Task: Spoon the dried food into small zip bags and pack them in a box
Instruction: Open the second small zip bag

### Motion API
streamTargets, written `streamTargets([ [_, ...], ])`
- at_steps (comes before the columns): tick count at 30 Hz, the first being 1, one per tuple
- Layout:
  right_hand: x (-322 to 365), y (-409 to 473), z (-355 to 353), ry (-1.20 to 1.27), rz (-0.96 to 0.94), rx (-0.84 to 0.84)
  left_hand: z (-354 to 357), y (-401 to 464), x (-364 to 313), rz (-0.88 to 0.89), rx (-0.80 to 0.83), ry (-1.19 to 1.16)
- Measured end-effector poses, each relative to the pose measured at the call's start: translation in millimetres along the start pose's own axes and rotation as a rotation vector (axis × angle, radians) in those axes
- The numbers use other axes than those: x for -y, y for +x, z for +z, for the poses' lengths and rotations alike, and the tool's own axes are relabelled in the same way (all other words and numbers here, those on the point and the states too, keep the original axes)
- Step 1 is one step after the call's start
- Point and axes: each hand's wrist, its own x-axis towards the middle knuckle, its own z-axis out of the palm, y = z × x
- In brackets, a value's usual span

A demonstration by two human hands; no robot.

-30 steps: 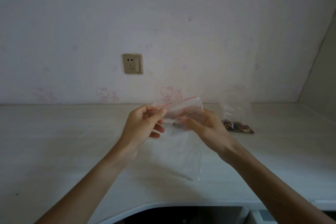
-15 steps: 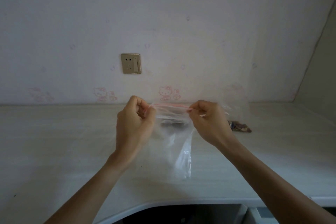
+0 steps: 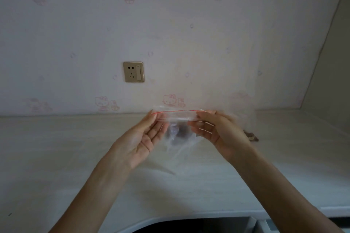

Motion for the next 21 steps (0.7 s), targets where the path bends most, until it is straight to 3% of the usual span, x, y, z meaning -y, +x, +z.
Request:
streamTargets([
  [4, -6, -1, 1, 0.336, 0.084, 0.105, 5, 1, 9, -0.109, 0.087, -0.078],
  [9, -5, -3, 0, 0.301, 0.147, 0.213, 5, -1, 12, -0.123, 0.116, 0.188],
  [15, -13, -4, -8, 0.294, 0.179, 0.281, -4, -1, 8, -0.233, 0.252, 0.085],
  [17, -16, -8, -8, 0.189, 0.133, 0.328, -8, -2, 8, -0.174, 0.335, 0.209],
  [19, -17, -9, -11, -0.003, 0.050, 0.337, -11, 0, 10, -0.015, 0.352, 0.493],
  [21, -19, -9, -13, -0.190, -0.019, 0.289, -10, 2, 14, 0.167, 0.192, 0.709],
])
